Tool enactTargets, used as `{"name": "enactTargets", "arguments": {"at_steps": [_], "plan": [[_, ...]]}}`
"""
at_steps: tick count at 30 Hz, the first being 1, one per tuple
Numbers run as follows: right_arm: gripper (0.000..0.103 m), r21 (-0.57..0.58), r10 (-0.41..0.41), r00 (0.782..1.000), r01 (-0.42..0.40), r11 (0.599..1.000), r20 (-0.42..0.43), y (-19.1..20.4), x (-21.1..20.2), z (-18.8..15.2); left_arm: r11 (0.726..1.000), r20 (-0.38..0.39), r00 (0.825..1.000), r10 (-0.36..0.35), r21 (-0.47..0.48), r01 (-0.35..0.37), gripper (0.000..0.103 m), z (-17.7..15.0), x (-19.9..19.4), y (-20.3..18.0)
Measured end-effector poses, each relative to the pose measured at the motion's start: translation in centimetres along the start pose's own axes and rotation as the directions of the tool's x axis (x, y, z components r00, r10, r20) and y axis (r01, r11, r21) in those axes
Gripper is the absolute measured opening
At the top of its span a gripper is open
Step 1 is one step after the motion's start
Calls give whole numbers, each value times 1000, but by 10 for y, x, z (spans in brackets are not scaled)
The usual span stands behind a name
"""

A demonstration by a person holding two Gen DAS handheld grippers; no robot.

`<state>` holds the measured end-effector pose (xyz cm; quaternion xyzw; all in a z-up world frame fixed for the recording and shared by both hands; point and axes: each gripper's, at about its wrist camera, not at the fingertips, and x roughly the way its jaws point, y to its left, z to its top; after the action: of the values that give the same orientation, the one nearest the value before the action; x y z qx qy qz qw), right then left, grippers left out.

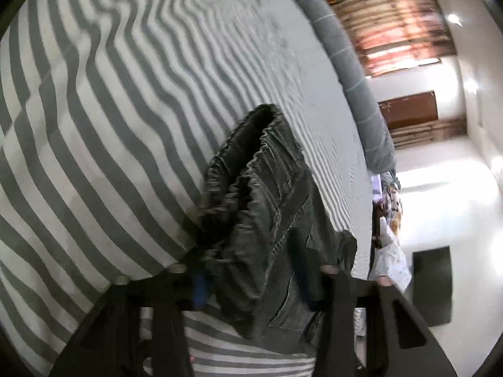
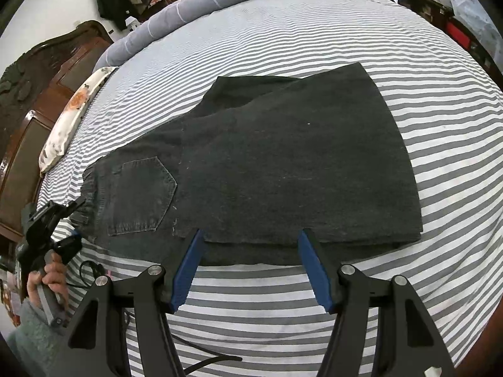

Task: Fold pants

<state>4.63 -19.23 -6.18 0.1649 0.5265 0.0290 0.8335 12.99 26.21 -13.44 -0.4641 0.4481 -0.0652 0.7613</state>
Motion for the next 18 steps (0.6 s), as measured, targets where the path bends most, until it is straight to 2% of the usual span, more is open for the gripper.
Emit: {"name": "enactTargets", "arguments": {"at_steps": [6,14,16,18], "plan": [[60,3,-1,1000,1,1000,-18,-2,7,0,999,4,1000,26,-31,-26,30,-1,5,9],[60,11,-3,1000,3,1000,-18,-4,9,-1,998,-4,999,50,-44,-50,35,3,12,11],[60,20,0,1000,0,1000,-16,-6,9,-1,998,0,999,43,-43,-42,34,3,11,11],[60,26,0,1000,0,1000,-10,-8,7,-1,999,9,999,46,-27,-46,26,2,7,9]]}}
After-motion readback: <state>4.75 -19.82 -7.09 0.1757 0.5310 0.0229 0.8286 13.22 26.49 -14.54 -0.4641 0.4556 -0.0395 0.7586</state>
